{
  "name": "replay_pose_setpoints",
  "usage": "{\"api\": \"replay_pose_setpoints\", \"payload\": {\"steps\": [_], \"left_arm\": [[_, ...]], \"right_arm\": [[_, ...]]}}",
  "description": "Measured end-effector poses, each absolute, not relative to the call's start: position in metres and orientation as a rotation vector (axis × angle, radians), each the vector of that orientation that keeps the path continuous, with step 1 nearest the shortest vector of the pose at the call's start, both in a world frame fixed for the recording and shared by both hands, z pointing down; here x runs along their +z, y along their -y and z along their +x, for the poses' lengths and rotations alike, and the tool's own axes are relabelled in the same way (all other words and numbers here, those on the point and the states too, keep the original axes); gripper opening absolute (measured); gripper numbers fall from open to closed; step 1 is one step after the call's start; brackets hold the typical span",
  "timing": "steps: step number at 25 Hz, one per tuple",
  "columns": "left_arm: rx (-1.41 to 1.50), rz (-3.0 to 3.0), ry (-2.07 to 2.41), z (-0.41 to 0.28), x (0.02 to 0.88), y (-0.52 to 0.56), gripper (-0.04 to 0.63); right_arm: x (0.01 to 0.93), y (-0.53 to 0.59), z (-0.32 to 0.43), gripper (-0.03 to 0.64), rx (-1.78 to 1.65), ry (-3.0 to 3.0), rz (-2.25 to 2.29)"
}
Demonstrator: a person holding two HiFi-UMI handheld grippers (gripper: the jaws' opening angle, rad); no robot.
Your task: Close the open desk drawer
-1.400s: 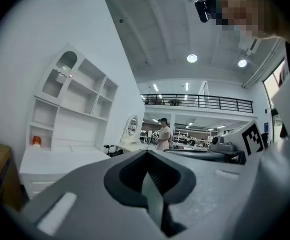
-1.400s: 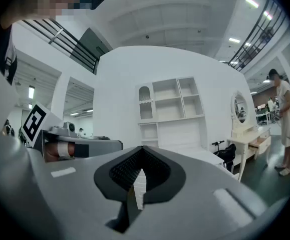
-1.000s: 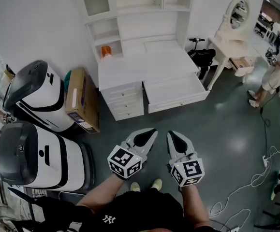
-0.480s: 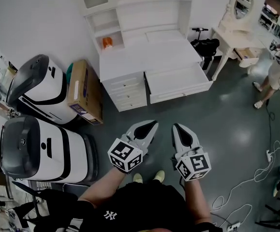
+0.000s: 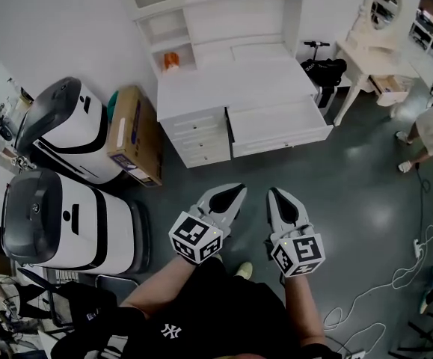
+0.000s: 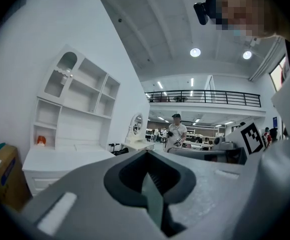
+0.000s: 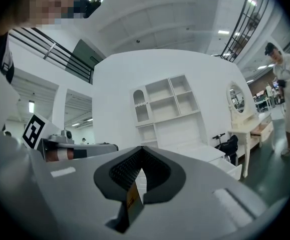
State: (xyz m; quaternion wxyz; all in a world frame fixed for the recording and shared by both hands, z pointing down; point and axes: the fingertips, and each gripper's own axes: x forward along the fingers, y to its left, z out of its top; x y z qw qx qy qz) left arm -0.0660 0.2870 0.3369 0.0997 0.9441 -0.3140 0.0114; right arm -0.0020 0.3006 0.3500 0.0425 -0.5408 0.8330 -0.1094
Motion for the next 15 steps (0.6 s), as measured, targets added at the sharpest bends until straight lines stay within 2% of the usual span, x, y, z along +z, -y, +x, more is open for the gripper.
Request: {"api": "replay_pose_setpoints", "payload": {"steps": [15], "left_arm": [[0.051, 2.771, 0.954, -0.073, 0.36, -0.204, 0.0]], "right_arm": [[0.377, -0.219, -0.012, 0.023, -0.385, -2.585, -1.665]]}}
